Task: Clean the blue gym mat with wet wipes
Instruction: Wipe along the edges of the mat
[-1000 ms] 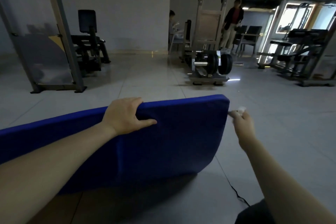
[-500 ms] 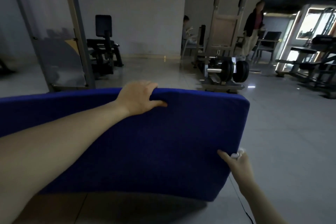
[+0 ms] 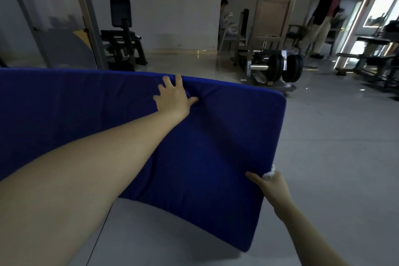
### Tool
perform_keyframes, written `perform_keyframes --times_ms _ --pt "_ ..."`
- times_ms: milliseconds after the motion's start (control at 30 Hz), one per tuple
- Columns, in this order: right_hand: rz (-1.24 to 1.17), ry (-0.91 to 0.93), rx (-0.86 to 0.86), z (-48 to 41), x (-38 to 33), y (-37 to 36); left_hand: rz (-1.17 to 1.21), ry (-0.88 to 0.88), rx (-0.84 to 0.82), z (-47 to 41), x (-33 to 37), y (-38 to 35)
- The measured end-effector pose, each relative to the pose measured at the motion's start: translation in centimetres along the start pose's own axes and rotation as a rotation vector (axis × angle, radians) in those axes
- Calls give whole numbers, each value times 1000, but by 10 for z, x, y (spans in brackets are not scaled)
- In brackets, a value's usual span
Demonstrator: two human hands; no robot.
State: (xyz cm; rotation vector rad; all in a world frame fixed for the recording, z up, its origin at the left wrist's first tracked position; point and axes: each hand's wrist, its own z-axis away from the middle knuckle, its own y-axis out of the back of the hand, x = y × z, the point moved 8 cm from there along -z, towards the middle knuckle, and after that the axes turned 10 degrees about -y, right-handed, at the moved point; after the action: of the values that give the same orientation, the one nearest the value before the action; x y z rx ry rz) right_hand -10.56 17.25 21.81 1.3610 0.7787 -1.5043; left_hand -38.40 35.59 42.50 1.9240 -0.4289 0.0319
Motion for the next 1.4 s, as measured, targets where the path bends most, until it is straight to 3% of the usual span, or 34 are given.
perform_keyframes --times_ms 100,200,333,433,567,767,933,1100,1267,1400 --pt "-60 59 49 0 -17 3 261 -81 -199 17 -5 -24" --pt "-118 81 112 -1 -35 -1 373 -103 -459 73 -23 -74" --pt "-111 93 188 2 -57 -12 401 -38 -563 167 -51 -134" --pt "-91 166 170 1 -65 -30 587 139 -623 222 -65 -161" --pt "-93 184 192 1 -64 -52 854 555 -696 278 -92 -185" --pt "-489 -24 244 -11 -44 -32 1154 1236 -513 353 -131 -225" --pt "-514 -143 219 -14 -11 -36 1359 1528 -482 387 -126 -240" --pt "-414 -202 125 -7 -2 -36 1458 1611 -271 394 -135 -241" --pt "-71 -198 117 21 22 -46 1631 1445 -89 345 -133 -233" --pt "-156 -230 197 26 36 -38 1639 1344 -22 296 -131 -214"
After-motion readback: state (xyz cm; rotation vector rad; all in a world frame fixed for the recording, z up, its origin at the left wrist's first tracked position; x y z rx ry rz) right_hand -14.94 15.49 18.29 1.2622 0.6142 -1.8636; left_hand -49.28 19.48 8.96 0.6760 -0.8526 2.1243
